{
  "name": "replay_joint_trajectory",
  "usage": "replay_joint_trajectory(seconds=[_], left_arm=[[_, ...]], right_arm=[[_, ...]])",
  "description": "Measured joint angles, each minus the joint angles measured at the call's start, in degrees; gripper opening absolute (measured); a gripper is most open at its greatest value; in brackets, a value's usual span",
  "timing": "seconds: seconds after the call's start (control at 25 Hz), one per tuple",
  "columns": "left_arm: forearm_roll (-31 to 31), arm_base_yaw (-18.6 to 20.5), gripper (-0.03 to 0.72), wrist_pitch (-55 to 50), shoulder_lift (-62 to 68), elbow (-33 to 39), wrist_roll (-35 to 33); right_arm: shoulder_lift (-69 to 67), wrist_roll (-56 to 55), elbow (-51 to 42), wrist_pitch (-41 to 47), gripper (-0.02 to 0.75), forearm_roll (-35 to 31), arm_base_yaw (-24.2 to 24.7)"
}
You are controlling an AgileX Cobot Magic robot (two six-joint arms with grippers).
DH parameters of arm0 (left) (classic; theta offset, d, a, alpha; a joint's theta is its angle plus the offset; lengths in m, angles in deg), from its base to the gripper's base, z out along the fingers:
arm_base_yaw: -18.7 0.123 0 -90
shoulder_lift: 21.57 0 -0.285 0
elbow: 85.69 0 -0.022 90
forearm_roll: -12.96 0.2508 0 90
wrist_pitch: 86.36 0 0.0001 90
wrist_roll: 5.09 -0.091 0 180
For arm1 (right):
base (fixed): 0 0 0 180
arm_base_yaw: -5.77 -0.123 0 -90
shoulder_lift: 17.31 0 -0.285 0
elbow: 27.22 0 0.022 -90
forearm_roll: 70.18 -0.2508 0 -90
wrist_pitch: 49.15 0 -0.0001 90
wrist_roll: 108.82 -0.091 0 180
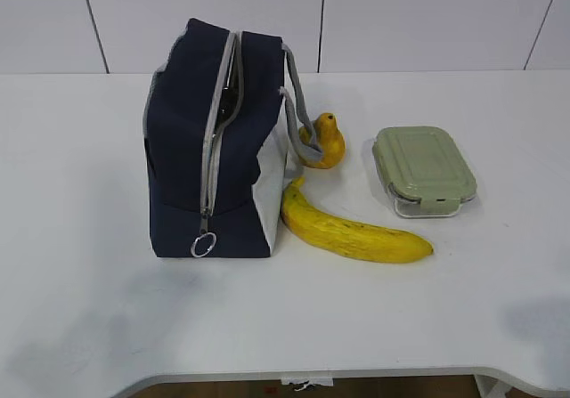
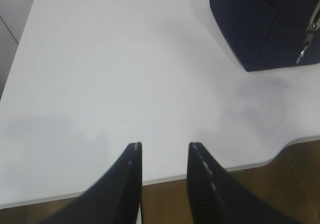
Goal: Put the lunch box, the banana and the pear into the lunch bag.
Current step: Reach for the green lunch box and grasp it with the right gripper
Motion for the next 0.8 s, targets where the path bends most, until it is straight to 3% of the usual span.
replay_joint_trajectory(seconds=[0.8], left_arm=[[0.0,0.0,0.239,0.0,0.0,0.0,0.0]], right_arm=[[0.0,0.0,0.0,0.0,0.350,0.1,0.0]])
